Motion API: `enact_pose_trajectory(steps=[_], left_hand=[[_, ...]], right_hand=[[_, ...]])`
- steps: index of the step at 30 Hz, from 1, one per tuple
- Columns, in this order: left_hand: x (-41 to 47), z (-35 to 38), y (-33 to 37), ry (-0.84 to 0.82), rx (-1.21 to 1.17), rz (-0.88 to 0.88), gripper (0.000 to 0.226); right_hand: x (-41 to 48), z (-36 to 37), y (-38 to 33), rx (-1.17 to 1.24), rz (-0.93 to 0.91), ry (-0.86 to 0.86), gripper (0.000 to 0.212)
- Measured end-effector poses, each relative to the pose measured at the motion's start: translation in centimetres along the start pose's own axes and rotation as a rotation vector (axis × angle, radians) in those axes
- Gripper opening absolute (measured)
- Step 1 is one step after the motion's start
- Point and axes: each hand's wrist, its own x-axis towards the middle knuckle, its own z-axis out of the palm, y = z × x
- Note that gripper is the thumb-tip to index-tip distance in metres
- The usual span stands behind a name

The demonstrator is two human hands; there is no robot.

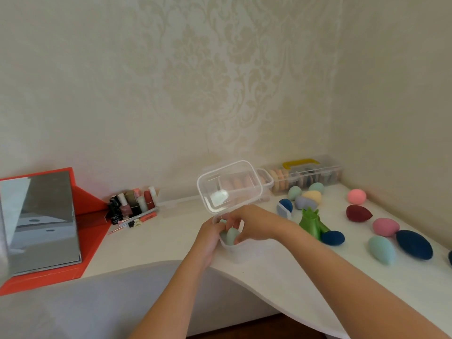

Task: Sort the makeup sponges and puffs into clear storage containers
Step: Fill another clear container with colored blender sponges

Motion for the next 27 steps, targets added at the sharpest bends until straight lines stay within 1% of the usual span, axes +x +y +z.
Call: enact_pose_trajectory(steps=[2, 6, 12, 13, 15, 17, 20, 22, 23, 24, 26, 27], left_hand=[[0.0, 0.3, 0.1, -0.006, 0.011, 0.001, 0.026], [0.1, 0.7, 0.3, -0.045, 0.0, -0.009, 0.021], [0.2, 0.4, 0.2, -0.134, -0.006, 0.0, 0.041], [0.1, 0.3, 0.3, -0.164, -0.013, 0.012, 0.042], [-0.1, 0.1, 0.4, -0.218, -0.014, 0.041, 0.034], [0.1, 0.0, 0.2, -0.208, -0.022, 0.035, 0.037], [0.4, 0.3, -0.3, -0.121, -0.06, -0.008, 0.05], [0.4, 0.5, -0.3, -0.091, -0.09, -0.029, 0.052], [0.3, 0.5, -0.3, -0.085, -0.106, -0.034, 0.051], [0.3, 0.6, -0.2, -0.081, -0.122, -0.033, 0.05], [0.5, 0.7, -0.2, -0.075, -0.137, -0.03, 0.041], [0.6, 0.7, -0.2, -0.073, -0.14, -0.031, 0.038]], right_hand=[[0.2, 0.5, -0.2, -0.003, 0.014, 0.022, 0.023], [0.6, 1.0, -0.5, -0.009, 0.069, 0.028, 0.03], [1.6, 1.7, -0.6, 0.072, 0.158, 0.08, 0.044], [1.6, 1.6, -0.6, 0.068, 0.165, 0.083, 0.044], [1.7, 1.4, -0.7, 0.023, 0.16, 0.089, 0.039], [1.6, 1.0, -0.7, 0.009, 0.14, 0.077, 0.034], [1.4, -0.1, -0.4, 0.038, 0.105, 0.044, 0.034], [1.1, -1.4, -0.2, 0.032, 0.084, 0.061, 0.026], [0.8, -2.2, -0.1, 0.042, 0.072, 0.113, 0.019], [0.5, -3.2, 0.0, 0.07, 0.058, 0.206, 0.013], [-0.3, -5.6, 0.8, 0.151, 0.039, 0.468, 0.006], [-0.7, -6.8, 1.3, 0.186, 0.048, 0.584, 0.006]])
